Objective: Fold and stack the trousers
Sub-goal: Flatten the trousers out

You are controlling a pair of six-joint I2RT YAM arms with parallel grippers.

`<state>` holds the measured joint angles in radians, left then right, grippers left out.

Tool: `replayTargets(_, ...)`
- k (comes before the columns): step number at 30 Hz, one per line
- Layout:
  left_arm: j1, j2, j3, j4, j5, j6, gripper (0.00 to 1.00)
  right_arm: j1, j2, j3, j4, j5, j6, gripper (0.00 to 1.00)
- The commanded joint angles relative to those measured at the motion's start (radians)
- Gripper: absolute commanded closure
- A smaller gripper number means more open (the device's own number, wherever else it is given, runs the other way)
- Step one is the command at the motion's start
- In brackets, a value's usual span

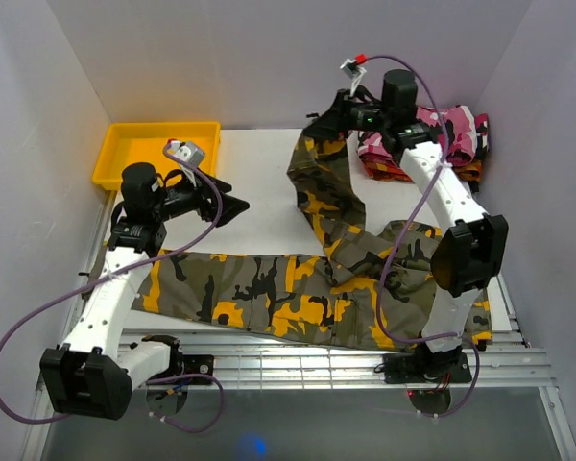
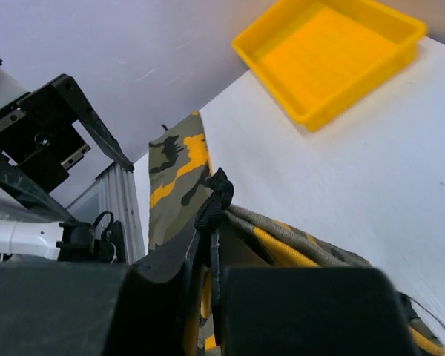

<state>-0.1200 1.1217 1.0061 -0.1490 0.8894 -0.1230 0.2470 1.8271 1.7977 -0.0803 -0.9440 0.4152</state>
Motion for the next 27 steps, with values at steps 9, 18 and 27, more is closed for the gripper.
replayTargets(9, -0.049, -0.082, -0.101, 0.296, -0.110, 0.003, 0.02, 0.261, 0.109, 0.198, 0.151, 0.062, 0.099, 0.92)
replayTargets(18, -0.167, 0.053, 0.019, 0.264, -0.383, 0.197, 0.02, 0.350, 0.089, 0.172, 0.151, 0.010, 0.073, 0.92)
replayTargets(27, -0.168, 0.098, 0.069, 0.223, -0.470, 0.195, 1.00, 0.356, 0.048, 0.204, 0.029, -0.010, -0.019, 0.71)
